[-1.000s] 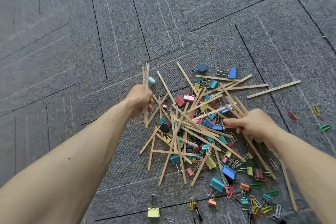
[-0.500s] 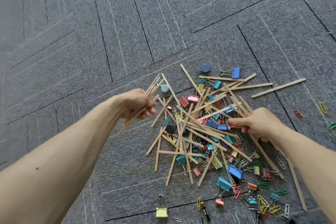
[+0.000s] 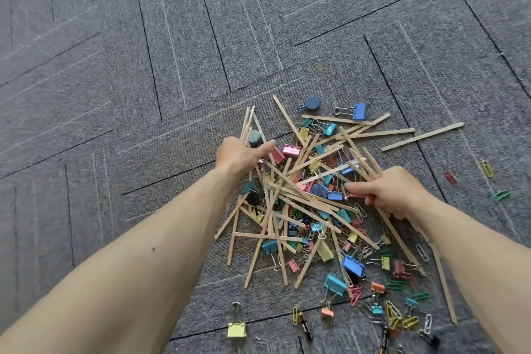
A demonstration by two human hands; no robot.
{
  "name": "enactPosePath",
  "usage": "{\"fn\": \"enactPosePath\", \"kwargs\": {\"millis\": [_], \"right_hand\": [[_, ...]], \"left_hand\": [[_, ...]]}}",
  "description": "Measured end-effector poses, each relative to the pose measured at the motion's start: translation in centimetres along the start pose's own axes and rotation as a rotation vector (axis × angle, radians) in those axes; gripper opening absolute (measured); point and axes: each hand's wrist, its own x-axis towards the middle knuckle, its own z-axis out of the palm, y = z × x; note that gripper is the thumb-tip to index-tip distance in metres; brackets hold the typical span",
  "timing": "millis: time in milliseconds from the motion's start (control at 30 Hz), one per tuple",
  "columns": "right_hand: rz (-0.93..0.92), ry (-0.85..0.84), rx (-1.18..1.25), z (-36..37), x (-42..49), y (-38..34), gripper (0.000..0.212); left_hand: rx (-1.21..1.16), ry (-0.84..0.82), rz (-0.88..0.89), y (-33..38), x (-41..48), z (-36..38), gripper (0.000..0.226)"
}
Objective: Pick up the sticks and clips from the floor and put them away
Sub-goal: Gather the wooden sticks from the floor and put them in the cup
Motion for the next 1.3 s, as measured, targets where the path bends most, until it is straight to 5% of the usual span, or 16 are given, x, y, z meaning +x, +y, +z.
{"fn": "enactPosePath", "kwargs": {"millis": [200, 600, 1300], "right_hand": [[-0.006, -0.010, 0.005, 0.0, -0.1, -0.1, 0.047], [-0.003, 0.011, -0.001, 0.0, -0.2, -0.2, 0.048], [-0.006, -0.018, 0.011, 0.0, 0.0, -0.1, 0.044]], "left_hand": [[-0.023, 0.037, 0.001, 0.7, 1.1, 1.1, 0.031], [-0.060, -0.190, 0.125, -0.8, 0.4, -2.1, 0.015], [-0.296, 0.091, 0.339, 0.6, 0.7, -2.6, 0.013]]}}
